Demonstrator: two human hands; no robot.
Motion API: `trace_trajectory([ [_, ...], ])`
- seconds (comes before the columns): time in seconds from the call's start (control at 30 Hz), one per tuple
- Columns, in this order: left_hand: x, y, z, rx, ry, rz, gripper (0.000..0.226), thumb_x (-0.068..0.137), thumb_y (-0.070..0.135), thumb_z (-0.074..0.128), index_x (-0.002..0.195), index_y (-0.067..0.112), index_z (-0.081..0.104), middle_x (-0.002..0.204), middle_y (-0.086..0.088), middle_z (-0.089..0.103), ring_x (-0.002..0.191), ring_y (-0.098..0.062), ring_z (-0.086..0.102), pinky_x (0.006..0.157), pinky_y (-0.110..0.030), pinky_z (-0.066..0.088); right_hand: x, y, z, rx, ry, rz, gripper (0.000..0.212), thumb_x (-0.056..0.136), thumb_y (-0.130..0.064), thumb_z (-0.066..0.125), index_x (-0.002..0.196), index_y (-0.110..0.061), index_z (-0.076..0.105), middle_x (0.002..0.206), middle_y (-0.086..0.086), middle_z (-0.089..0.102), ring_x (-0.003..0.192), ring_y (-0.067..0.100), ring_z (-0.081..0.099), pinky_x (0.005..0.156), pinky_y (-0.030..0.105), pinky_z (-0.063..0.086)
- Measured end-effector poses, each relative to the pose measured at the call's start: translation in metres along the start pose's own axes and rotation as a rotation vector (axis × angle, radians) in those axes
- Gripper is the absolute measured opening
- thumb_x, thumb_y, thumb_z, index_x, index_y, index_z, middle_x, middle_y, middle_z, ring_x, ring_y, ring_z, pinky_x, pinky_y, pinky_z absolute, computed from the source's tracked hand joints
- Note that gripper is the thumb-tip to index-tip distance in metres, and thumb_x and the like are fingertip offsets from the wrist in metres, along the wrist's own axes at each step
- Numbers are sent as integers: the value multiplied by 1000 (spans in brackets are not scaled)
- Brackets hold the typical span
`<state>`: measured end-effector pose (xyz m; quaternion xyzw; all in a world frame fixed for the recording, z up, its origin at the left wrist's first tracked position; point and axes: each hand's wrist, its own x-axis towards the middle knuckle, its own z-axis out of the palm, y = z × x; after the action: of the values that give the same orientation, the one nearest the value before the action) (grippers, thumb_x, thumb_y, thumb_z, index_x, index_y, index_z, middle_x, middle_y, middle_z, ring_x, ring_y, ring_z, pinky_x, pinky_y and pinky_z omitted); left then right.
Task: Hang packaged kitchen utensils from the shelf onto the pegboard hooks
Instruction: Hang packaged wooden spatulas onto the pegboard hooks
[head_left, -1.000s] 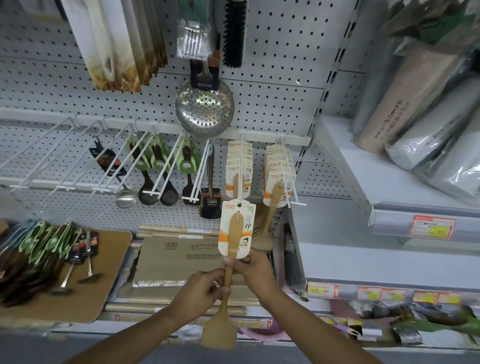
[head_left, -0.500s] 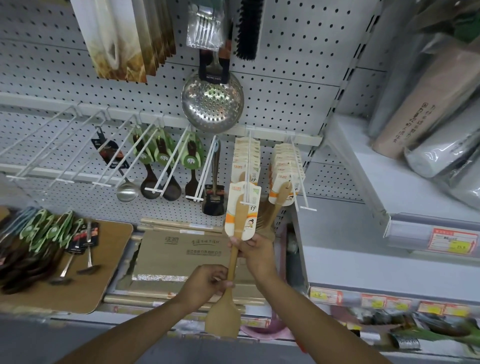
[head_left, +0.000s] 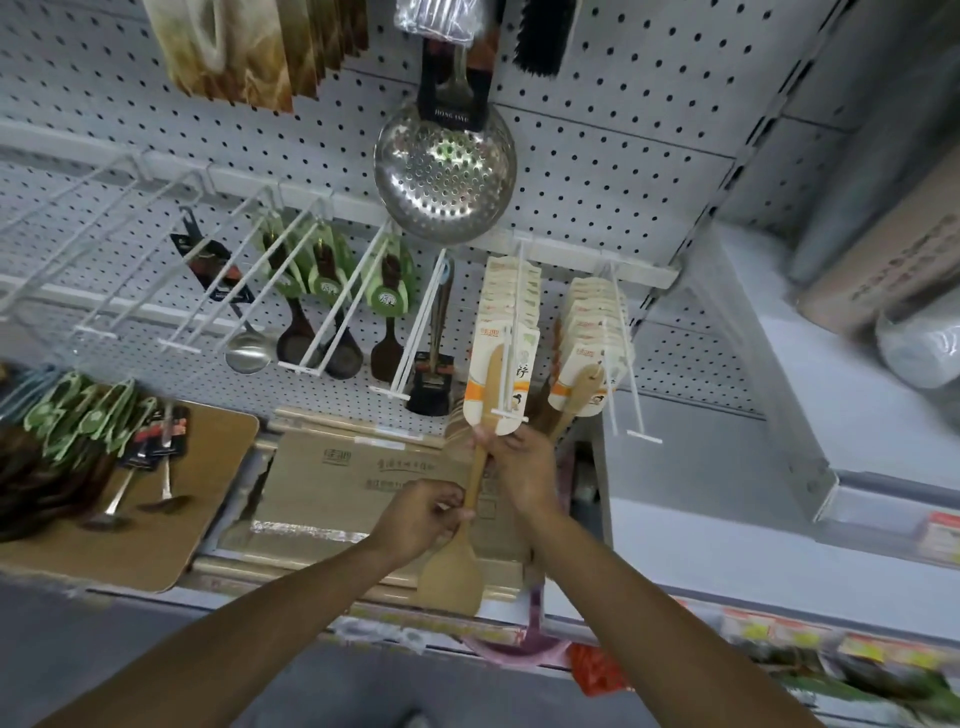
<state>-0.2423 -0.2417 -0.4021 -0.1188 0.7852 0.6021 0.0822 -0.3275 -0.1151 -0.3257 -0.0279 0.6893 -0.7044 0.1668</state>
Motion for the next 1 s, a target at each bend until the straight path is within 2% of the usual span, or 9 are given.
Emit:
trace_trajectory([
  [0.07,-1,3,0,-37,25,-18,8,89,17,74,84,12,70,76,4,69,68,-8,65,67,-26,56,1,-3,-2,-46,0,-18,10,82,-13,77,91,-11,73,88,9,76,82,17,72,76,32,56],
  [0.17,-5,6,-8,-9,95,-50,41,85,28,78,123,16,66,105,2,73,93,-8,70,87,-27,57,2,3,-7,-155,-20,39,22,79,-22,80,99,-19,70,96,0,75,92,13,71,80,27,56],
  [0.23,-11,3,-24,76,127,-7,50,84,30,79,130,18,62,112,4,71,102,-7,68,95,-26,54,0,9,-12,-229,-61,66,22,77,-26,81,94,-21,66,91,-5,71,89,9,66,80,25,49],
  [0.3,-23,1,-47,188,151,53,48,88,37,73,132,24,60,117,9,70,106,-3,66,97,-29,53,-4,17,-15,-319,-108,51,26,75,-32,80,90,-21,61,86,-5,63,81,3,58,84,22,42],
  [0.4,-46,4,-88,365,217,128,50,93,51,57,138,28,55,117,19,68,108,-1,63,98,-27,51,-14,12,-7,-618,-207,-100,20,88,-19,71,103,-19,59,89,-10,63,82,-8,55,77,2,40],
  [0.53,-81,3,-145,598,289,213,48,95,58,48,136,34,56,121,21,64,114,-4,59,98,-29,50,-16,1,28,-884,-384,-293,41,89,-39,66,126,-24,58,112,-9,65,103,6,60,93,33,52],
  [0.7,-137,-3,-217,792,365,302,51,96,62,38,133,35,58,129,14,61,115,-2,56,91,-14,42,-29,-20,103,-1126,-601,-622,45,94,-36,61,136,-22,52,135,-3,55,124,15,47,101,28,40],
  [0.83,-188,-13,-281,872,369,349,59,98,66,29,136,31,58,132,10,62,116,-11,60,94,-27,51,-50,-25,175,-1139,-662,-799,44,92,-35,65,133,-22,55,131,-3,57,121,18,50,97,35,46],
  [1.0,-256,-30,-357,986,442,353,45,95,49,59,136,33,55,134,13,60,118,-9,58,94,-28,52,-86,-32,265,-1118,-707,-954,44,93,-38,61,134,-22,55,133,-4,57,123,16,50,98,34,47],
])
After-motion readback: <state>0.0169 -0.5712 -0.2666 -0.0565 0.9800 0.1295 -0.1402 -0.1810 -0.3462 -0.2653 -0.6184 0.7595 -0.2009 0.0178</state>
